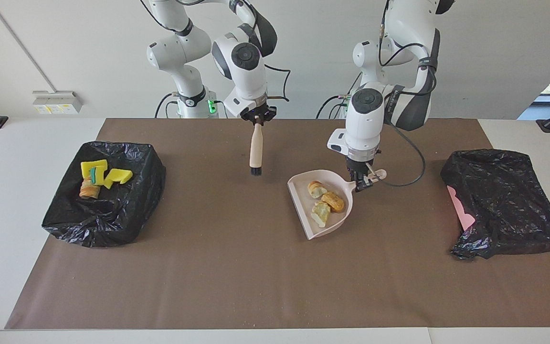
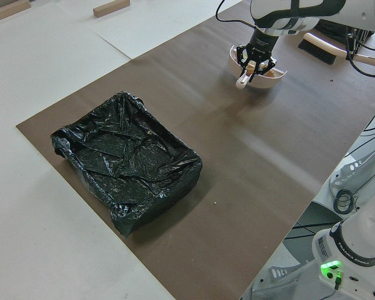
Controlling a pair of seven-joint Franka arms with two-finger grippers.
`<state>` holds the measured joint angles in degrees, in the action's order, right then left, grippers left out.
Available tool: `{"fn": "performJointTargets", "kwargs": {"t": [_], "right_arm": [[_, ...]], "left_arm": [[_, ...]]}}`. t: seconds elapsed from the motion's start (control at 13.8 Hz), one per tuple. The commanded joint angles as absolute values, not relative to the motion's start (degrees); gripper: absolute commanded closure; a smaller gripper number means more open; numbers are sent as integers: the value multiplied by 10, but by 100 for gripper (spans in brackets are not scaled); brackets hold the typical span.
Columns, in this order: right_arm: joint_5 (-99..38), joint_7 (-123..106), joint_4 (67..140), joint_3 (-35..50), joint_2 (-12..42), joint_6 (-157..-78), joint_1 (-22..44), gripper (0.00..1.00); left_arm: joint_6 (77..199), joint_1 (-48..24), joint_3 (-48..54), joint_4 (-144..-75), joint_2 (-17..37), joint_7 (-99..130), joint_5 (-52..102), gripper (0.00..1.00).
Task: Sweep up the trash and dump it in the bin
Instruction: 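Carry the dustpan toward the left bag while the right gripper drops the brush, then tip the dustpan over the black bag with the left gripper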
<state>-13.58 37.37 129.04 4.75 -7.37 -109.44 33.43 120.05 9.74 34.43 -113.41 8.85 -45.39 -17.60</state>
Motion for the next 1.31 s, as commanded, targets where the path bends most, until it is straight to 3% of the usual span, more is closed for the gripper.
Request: {"fn": "performJointTargets", "kwargs": {"t": [0.0,0.29,0.58,1.02,1.24], "right_arm": [[-129,395,1324,50,-90,-1121,349,100],[-136,446,1358,50,-91,-1153,408,100],[-148,462,1365,50,-88,-1190,412,100],[-140,450,1411,51,-90,-1232,436,100],[-139,433,1419,51,-91,-1235,436,100]], "left_arm": [[1169,156,347,-1137,36,-508,-164,100],[1108,245,344,-1090,20,-639,-115,100],[1095,329,317,-1067,9,-740,-104,100],[1100,340,143,-1007,14,-915,-57,100],[1186,340,77,-1001,23,-958,-133,100]]}}
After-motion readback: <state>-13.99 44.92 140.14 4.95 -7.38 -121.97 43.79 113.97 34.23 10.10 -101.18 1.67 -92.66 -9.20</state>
